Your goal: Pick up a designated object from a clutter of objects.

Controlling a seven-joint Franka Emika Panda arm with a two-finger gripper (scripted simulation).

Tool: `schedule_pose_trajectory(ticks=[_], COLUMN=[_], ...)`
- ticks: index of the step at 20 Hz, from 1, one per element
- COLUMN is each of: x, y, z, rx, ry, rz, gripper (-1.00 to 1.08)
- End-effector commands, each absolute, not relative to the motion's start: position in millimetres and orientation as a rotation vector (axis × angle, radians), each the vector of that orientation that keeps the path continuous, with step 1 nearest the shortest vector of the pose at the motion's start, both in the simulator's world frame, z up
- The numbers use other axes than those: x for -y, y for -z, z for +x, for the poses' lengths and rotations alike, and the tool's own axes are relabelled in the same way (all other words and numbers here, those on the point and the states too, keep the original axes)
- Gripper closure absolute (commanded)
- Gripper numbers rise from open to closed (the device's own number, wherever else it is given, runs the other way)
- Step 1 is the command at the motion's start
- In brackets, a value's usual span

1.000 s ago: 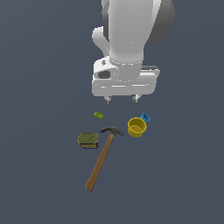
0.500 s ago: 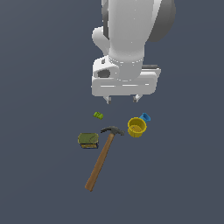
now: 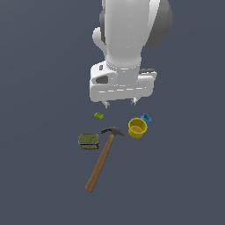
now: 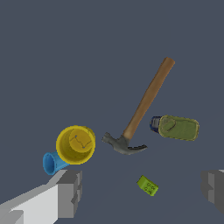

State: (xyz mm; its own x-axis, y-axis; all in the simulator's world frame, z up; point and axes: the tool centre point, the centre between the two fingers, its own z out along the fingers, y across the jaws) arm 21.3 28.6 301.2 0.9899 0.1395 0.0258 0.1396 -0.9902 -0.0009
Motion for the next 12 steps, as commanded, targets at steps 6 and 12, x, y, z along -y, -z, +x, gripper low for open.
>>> schedule_pose_trajectory(ticks=[6,12], x=[-16,-3], y=[-285,-268], z=[28,35], rx=[0.417,0.619], ry=[0.036,0.032], rz=[-3.114,-3.083], gripper=[-0.92,-0.92])
